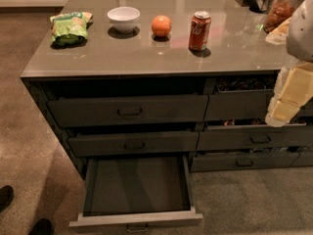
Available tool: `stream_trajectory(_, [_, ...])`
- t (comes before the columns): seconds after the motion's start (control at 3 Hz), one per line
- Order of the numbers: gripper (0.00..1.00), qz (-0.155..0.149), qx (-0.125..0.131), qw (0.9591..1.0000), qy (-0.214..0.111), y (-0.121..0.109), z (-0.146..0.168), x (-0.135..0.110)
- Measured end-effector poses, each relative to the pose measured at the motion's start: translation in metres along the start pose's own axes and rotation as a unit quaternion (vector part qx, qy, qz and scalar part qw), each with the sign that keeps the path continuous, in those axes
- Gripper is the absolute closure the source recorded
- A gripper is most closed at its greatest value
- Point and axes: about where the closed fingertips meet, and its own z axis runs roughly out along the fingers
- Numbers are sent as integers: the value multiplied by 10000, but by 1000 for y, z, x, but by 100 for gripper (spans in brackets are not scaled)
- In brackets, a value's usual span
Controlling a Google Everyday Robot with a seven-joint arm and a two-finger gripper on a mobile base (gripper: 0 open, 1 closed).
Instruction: Place green rice chip bag into bottom drawer
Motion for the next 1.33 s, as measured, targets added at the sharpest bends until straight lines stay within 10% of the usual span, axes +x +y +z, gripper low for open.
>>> stream_trajectory(0.67, [0,21,61,9998,-161,-5,-3,-5])
stream_trajectory(1.0, [0,282,134,9955,-897,-25,-4,-40])
stream_trajectory(1.33, [0,562,-107,9767,-2067,-51,9,-115])
